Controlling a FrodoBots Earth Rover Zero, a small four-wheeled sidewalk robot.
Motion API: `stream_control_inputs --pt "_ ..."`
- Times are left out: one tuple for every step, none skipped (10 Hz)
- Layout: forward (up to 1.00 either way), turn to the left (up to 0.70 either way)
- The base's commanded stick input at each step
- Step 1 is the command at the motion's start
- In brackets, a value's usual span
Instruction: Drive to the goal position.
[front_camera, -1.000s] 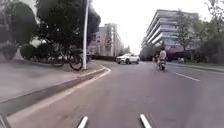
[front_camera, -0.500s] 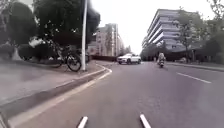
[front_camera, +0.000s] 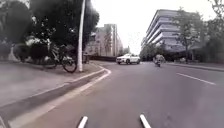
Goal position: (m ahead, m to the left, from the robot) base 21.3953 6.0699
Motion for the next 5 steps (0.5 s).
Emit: stream_control_inputs --pt "0.70 0.00" --pt "0.70 0.00" --pt "0.70 -0.03" --pt "0.70 -0.10" --pt "0.70 -0.14"
